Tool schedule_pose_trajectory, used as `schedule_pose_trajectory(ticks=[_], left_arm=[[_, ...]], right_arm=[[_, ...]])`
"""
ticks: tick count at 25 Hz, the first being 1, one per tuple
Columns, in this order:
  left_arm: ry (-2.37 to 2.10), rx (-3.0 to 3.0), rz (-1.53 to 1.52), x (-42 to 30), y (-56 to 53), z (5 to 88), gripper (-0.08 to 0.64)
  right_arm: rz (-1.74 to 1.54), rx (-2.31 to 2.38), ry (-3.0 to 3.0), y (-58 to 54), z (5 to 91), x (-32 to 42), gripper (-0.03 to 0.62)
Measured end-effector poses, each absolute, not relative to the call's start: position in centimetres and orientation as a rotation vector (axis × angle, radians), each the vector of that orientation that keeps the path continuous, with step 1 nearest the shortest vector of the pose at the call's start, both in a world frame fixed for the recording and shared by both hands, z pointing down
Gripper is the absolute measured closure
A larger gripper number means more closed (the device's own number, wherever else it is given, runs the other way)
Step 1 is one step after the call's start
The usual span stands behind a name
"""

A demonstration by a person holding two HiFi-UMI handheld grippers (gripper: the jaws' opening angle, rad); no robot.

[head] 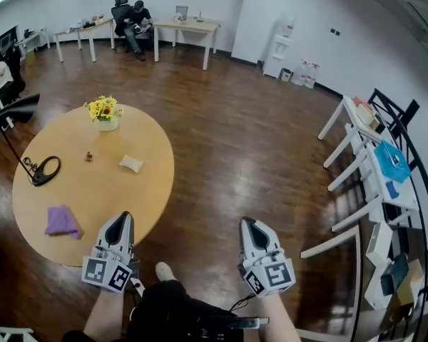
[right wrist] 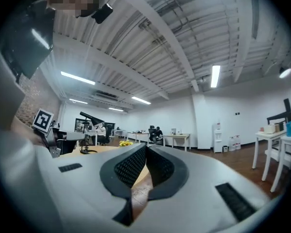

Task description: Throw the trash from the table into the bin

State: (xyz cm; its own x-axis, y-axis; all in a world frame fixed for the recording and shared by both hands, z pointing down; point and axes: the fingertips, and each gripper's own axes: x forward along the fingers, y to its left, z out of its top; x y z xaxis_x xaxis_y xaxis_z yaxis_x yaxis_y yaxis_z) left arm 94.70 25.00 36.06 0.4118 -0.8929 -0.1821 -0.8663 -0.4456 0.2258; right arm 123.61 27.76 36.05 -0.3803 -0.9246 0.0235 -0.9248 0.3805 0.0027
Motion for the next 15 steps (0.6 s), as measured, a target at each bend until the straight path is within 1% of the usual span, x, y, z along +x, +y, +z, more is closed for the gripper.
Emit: schedule_pose_trajectory(ticks=[6,13,14,15], left_arm=[[-1.810,2.396,-0.421,88.3,19.7,37.5,0.552],[-2.042,2.250,-0.397,81.2,15.0,38.5,0.552],[-2.071,2.219,-0.399,80.4,14.8,38.6,0.552],[-2.100,2.183,-0.401,79.7,14.8,38.9,0.552]], right_arm=[[0.060,1.481,-2.665,16.9,38.3,116.9,0.589],[0.059,1.128,-2.740,5.1,41.4,105.5,0.589],[0.072,1.067,-2.728,4.0,42.6,104.0,0.580],[0.088,1.004,-2.710,2.9,44.1,102.6,0.528]])
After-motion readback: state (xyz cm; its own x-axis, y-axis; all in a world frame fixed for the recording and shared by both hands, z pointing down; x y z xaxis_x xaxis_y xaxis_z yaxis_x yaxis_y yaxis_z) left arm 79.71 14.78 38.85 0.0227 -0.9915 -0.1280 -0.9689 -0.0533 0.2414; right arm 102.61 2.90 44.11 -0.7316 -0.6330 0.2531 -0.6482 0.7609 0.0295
